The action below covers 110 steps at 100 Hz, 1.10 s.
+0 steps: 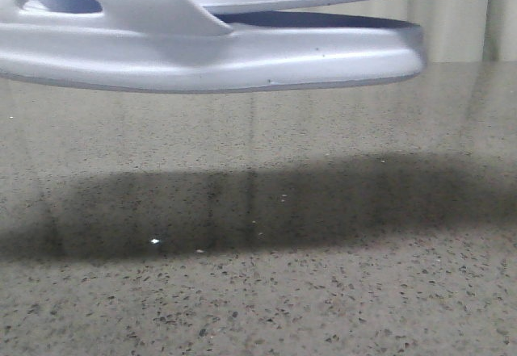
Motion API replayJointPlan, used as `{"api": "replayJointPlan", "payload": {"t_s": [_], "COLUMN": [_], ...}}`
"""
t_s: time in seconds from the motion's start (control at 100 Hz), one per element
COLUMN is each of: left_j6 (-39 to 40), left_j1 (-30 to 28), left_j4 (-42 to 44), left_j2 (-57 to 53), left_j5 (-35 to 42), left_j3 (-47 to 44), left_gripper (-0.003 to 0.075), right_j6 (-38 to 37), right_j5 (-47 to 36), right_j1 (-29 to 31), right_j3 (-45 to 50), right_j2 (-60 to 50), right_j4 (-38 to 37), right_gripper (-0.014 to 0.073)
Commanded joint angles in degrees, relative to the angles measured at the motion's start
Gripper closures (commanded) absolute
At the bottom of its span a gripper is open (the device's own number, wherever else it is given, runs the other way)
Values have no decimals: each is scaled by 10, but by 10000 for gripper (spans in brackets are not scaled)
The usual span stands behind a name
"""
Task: Insert blue slippers together front up
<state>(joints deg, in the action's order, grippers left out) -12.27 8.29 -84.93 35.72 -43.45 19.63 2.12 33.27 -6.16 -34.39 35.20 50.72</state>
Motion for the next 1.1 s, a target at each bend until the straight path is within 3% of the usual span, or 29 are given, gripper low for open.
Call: {"api": "replayJointPlan", "payload": {"t_s": [0.0,0.21,0.59,1.09], "left_j6": [0,-20,-30,-49], "left_j1": [1,1,1,10], "left_j4": [-53,-106,-157,-162], "left_j2": [3,3,3,3], "left_j5": [-45,-68,-92,-107], "left_j3": [16,16,16,16], "left_gripper": [704,704,704,704], "right_j6": [9,25,167,254], "right_j5": [7,-4,-2,69], "right_j1": [0,0,0,0], "right_j3": [-20,15,62,63], "right_j2": [1,1,1,58], "right_j4": [36,97,290,356], "right_gripper": [701,701,701,701]}}
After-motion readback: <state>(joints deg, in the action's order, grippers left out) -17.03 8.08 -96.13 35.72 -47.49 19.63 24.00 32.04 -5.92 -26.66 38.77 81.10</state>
